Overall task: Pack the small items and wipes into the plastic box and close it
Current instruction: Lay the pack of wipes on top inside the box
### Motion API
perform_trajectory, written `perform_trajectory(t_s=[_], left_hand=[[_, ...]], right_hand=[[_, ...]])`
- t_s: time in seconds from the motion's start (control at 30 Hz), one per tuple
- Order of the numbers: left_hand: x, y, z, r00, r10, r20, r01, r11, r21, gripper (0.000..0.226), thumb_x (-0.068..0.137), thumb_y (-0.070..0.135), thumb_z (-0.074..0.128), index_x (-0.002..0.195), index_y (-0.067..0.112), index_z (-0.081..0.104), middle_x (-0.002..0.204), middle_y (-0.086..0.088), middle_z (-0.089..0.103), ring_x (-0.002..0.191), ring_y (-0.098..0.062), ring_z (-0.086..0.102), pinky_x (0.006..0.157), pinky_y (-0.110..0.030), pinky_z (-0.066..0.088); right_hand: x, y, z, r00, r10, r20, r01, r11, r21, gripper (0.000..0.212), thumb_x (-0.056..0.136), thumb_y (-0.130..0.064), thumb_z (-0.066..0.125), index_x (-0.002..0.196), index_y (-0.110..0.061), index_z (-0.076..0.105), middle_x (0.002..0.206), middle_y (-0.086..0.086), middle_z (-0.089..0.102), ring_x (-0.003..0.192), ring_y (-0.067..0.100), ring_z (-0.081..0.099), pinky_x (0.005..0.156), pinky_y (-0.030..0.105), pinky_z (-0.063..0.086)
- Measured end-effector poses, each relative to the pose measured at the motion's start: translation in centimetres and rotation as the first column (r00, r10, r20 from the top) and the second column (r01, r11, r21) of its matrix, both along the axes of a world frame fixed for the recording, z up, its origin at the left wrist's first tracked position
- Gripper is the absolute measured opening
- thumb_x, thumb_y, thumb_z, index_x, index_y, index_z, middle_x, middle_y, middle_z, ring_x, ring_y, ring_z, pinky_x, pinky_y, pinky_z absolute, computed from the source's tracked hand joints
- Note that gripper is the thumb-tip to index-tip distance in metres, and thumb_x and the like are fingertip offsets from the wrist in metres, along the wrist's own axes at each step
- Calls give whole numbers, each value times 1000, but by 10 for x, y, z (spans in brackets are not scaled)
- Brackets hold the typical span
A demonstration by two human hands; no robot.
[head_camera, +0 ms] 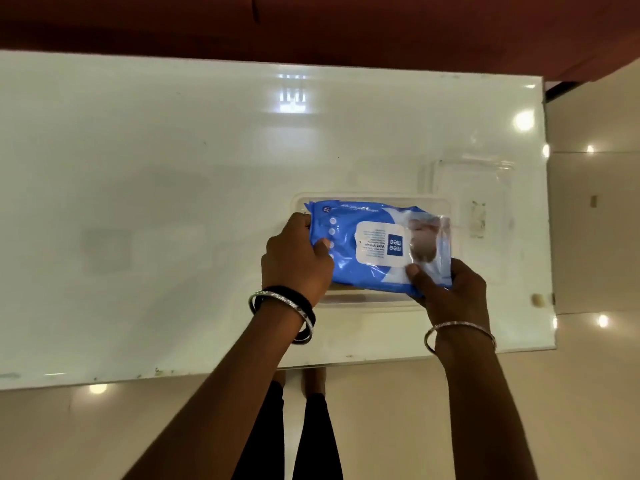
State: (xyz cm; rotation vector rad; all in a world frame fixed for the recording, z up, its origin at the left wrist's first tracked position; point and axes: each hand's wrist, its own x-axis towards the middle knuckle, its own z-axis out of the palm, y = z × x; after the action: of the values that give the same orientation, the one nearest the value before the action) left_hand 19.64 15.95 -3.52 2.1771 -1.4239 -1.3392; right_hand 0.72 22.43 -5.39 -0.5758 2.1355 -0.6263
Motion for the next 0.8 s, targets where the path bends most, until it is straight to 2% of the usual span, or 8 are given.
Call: perform_trajectory(t_s=[0.2,0.3,0.4,0.5,0.6,0.63,0.7,0.8], left_hand=[[-3,3,-7,912,-151,382,142,989,52,28,92,34,54,115,17,58,111,-8,66,102,-34,60,71,-31,34],[-1,1,-8,843,-231,486,225,972,71,25,92,38,56,106,18,62,105,-7,67,95,-30,62,67,-30,32],[-2,1,-5,788,-271,554,289,956,56,23,90,33,61,106,17,59,99,-8,67,89,-30,64,63,-31,33],[-1,1,0,755,-218,618,299,954,-29,42,84,22,69,122,20,51,98,-5,66,79,-30,66,54,-30,35],[1,7,1,732,-232,640,428,888,-167,43,74,11,77,113,20,63,97,-4,65,75,-26,65,49,-28,42],[1,12,-2,719,-290,631,507,840,-191,36,76,14,76,111,19,66,102,-3,66,82,-25,66,53,-29,48],[-2,22,-11,692,-448,567,624,766,-156,36,88,28,66,122,18,62,126,-3,62,109,-23,62,77,-30,55],[-9,35,-28,641,-598,481,678,735,12,68,93,41,55,149,14,27,155,-6,32,142,-24,33,103,-31,44]], right_hand=[[10,-23,-12,990,123,-69,-114,986,124,25,84,-21,76,101,-6,67,95,14,71,89,30,68,80,41,58],[13,-29,-16,981,154,-121,-133,977,166,27,84,-20,75,105,-5,68,99,14,72,88,28,66,73,29,49],[16,-38,-21,967,209,-148,-168,953,252,35,84,-23,75,112,-3,66,111,15,71,98,30,67,81,32,51],[19,-42,-25,962,226,-152,-173,938,299,43,85,-25,75,120,-4,63,119,15,69,108,32,66,90,37,53],[21,-41,-25,958,229,-171,-170,938,301,45,85,-26,75,122,-4,62,121,16,68,109,33,66,94,40,53],[21,-41,-24,957,232,-175,-172,938,302,45,85,-26,75,122,-3,62,121,16,68,109,33,66,94,41,53],[21,-41,-24,956,233,-178,-173,938,301,44,85,-26,75,120,-3,63,119,16,69,108,33,66,92,39,53],[22,-39,-20,951,241,-195,-177,938,297,41,84,-27,76,116,-5,64,114,15,70,104,32,67,86,36,53]])
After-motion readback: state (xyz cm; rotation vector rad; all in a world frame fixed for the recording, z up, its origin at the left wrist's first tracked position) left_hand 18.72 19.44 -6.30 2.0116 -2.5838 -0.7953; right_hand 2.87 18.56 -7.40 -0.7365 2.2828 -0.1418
